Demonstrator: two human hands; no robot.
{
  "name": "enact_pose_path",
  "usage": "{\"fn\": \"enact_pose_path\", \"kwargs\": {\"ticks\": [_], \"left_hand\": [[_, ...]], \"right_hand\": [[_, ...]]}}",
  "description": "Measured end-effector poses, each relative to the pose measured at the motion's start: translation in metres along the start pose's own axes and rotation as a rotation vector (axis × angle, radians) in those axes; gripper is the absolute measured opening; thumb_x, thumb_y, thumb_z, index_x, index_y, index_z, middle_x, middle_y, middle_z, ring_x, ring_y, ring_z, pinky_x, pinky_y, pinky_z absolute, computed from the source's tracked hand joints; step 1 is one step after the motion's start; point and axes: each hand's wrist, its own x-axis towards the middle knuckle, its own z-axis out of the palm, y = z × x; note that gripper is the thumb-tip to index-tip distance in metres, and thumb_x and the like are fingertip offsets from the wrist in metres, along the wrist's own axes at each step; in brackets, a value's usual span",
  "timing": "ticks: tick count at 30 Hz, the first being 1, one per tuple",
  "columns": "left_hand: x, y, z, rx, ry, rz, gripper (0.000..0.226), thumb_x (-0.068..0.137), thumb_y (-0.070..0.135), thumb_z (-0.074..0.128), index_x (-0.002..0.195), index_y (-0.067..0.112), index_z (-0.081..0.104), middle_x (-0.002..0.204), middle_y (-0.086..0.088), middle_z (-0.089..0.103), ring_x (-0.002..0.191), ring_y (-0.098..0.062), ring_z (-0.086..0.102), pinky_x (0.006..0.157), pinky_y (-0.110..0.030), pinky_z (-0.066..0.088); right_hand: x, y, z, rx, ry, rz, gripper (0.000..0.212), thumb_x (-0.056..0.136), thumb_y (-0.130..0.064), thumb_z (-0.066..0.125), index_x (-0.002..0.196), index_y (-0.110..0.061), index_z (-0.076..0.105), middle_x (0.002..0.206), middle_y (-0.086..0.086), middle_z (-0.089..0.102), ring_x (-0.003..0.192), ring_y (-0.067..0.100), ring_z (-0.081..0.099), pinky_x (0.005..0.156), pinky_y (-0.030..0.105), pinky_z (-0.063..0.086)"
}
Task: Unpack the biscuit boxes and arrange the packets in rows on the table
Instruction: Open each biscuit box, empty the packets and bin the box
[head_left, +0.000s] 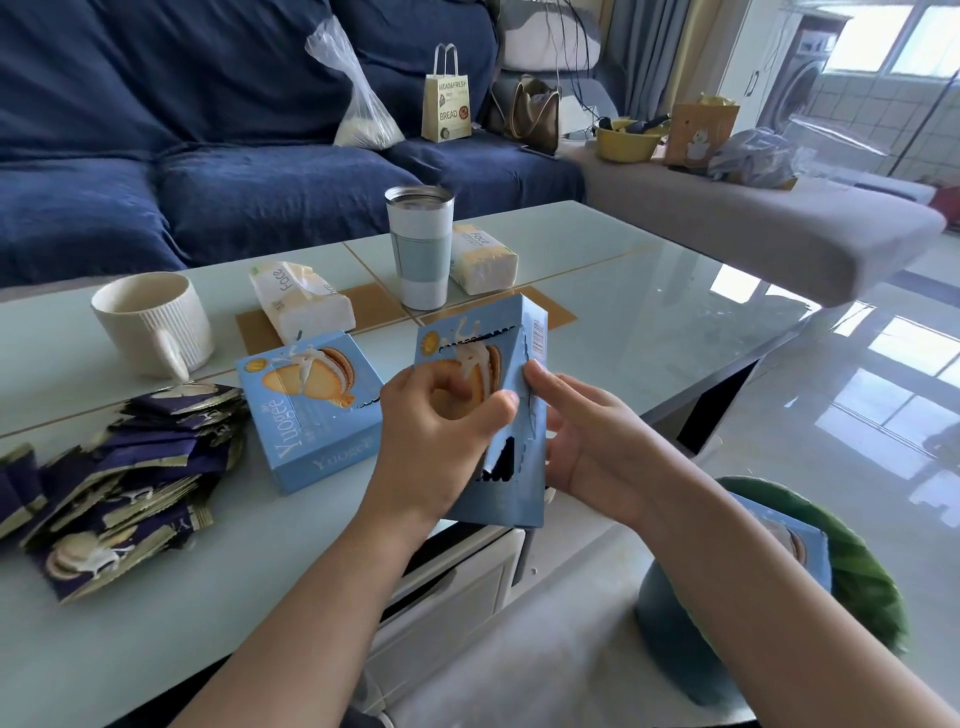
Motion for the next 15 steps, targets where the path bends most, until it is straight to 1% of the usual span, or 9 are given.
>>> {"fn": "enact_pose_path", "kwargs": {"ticks": [1, 2, 3, 5, 8, 10, 12, 15], "left_hand": [[0.0003, 0.0009, -0.0011, -0.028, -0.003, 0.013, 0.057, 0.049, 0.051, 0.069, 0.079, 0.005, 0.055, 0.093, -0.02, 0.063, 0.072, -0.012, 0.063, 0.06, -0.019, 0.051], [0.0006, 0.0013, -0.0019, -0.04, -0.006, 0.016, 0.055, 0.049, 0.05, 0.07, 0.076, 0.003, 0.056, 0.093, -0.02, 0.063, 0.069, -0.012, 0.062, 0.057, -0.017, 0.048], [0.0007, 0.001, -0.0025, -0.046, -0.011, 0.016, 0.055, 0.05, 0.049, 0.07, 0.075, 0.003, 0.056, 0.093, -0.019, 0.064, 0.069, -0.013, 0.062, 0.057, -0.017, 0.047], [0.0008, 0.0003, -0.0032, -0.051, -0.019, 0.012, 0.053, 0.051, 0.049, 0.071, 0.075, 0.004, 0.058, 0.091, -0.018, 0.065, 0.068, -0.014, 0.062, 0.057, -0.017, 0.047], [0.0003, 0.0008, -0.0043, -0.063, -0.034, -0.019, 0.041, 0.058, 0.041, 0.075, 0.075, 0.006, 0.06, 0.088, -0.015, 0.067, 0.066, -0.01, 0.062, 0.056, -0.015, 0.047], [0.0, 0.0025, -0.0061, -0.081, -0.056, -0.057, 0.039, 0.06, 0.041, 0.074, 0.076, 0.009, 0.062, 0.084, -0.01, 0.067, 0.065, -0.008, 0.062, 0.057, -0.016, 0.048], [-0.0003, 0.0045, -0.0087, -0.108, -0.08, -0.093, 0.048, 0.055, 0.048, 0.072, 0.08, 0.009, 0.064, 0.082, -0.007, 0.067, 0.069, -0.012, 0.062, 0.062, -0.022, 0.049], [-0.0006, 0.0082, -0.0102, -0.143, -0.087, -0.117, 0.055, 0.054, 0.05, 0.072, 0.086, 0.006, 0.068, 0.095, -0.018, 0.068, 0.078, -0.021, 0.063, 0.073, -0.037, 0.052]], "right_hand": [[0.0002, -0.0004, -0.0001, 0.007, 0.004, 0.0, 0.056, 0.09, -0.037, 0.059, 0.132, 0.0, 0.051, 0.129, 0.024, 0.06, 0.113, 0.045, 0.059, 0.094, 0.06, 0.049], [0.0001, -0.0006, -0.0003, 0.013, 0.008, 0.0, 0.057, 0.09, -0.036, 0.06, 0.132, 0.0, 0.051, 0.128, 0.025, 0.06, 0.109, 0.043, 0.061, 0.093, 0.059, 0.05], [0.0002, -0.0006, -0.0007, 0.016, 0.012, 0.0, 0.058, 0.089, -0.036, 0.06, 0.132, 0.001, 0.051, 0.128, 0.025, 0.06, 0.106, 0.041, 0.062, 0.092, 0.058, 0.051], [0.0002, -0.0002, -0.0013, 0.022, 0.015, 0.004, 0.06, 0.087, -0.037, 0.062, 0.132, 0.001, 0.051, 0.128, 0.024, 0.06, 0.105, 0.04, 0.062, 0.091, 0.059, 0.051], [-0.0002, -0.0003, -0.002, 0.033, 0.018, 0.008, 0.061, 0.085, -0.037, 0.063, 0.132, 0.0, 0.052, 0.128, 0.023, 0.061, 0.104, 0.04, 0.063, 0.089, 0.058, 0.053], [0.0001, -0.0004, -0.0035, 0.048, 0.025, 0.009, 0.062, 0.085, -0.037, 0.064, 0.132, 0.0, 0.052, 0.124, 0.021, 0.064, 0.099, 0.037, 0.066, 0.085, 0.055, 0.055], [0.0006, -0.0006, -0.0055, 0.057, 0.032, 0.011, 0.063, 0.083, -0.037, 0.066, 0.132, -0.001, 0.052, 0.118, 0.018, 0.067, 0.096, 0.036, 0.068, 0.081, 0.052, 0.058], [0.0014, 0.0004, -0.0072, 0.06, 0.034, -0.002, 0.061, 0.081, -0.038, 0.07, 0.129, -0.003, 0.055, 0.114, 0.016, 0.069, 0.095, 0.036, 0.069, 0.076, 0.049, 0.058]]}}
